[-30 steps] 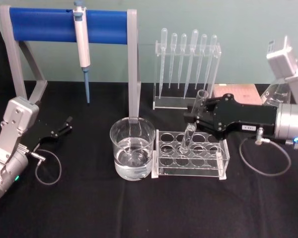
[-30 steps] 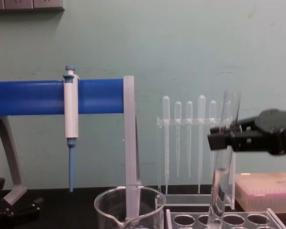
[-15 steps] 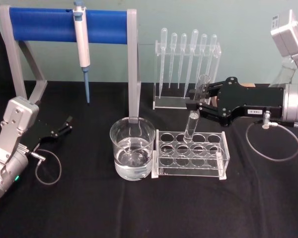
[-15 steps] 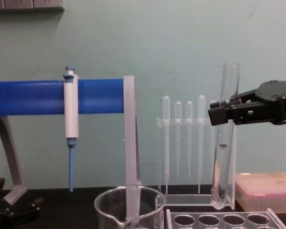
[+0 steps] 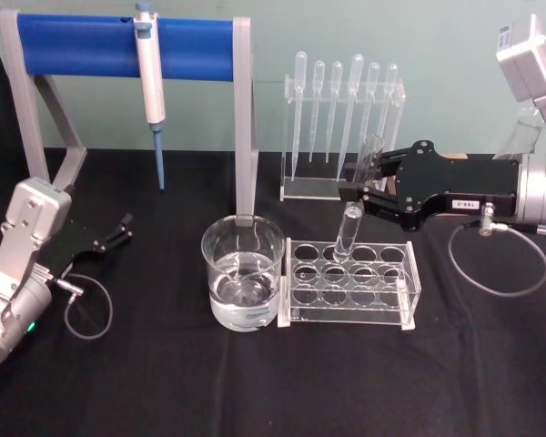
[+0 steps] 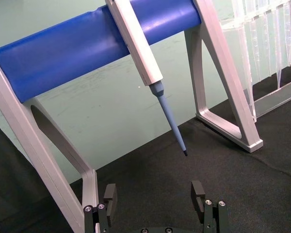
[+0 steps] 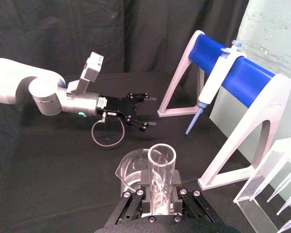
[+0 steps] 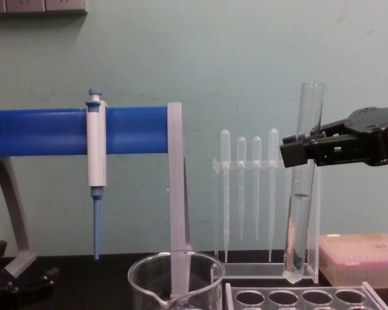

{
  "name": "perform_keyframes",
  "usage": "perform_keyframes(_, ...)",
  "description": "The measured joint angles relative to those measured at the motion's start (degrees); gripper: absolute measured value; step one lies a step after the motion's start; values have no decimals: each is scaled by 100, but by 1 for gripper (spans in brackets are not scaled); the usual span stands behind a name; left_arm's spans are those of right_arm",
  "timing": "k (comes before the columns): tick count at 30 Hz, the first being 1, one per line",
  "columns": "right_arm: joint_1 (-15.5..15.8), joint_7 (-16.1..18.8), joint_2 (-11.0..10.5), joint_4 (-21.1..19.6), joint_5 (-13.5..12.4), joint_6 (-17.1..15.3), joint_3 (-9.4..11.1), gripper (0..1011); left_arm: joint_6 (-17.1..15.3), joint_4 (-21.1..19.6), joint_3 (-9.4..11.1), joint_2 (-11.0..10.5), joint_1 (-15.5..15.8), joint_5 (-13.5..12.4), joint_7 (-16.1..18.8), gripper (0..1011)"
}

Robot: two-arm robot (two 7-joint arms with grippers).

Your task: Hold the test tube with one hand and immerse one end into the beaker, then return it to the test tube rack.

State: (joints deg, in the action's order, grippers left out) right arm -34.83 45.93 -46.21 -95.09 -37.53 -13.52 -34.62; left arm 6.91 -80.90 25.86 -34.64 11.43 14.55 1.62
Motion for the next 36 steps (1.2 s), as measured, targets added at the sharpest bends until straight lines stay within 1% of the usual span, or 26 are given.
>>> perform_keyframes(36, -5, 5, 7, 4, 32, 7, 7, 241, 0, 0, 0, 0, 0, 0, 0, 1000)
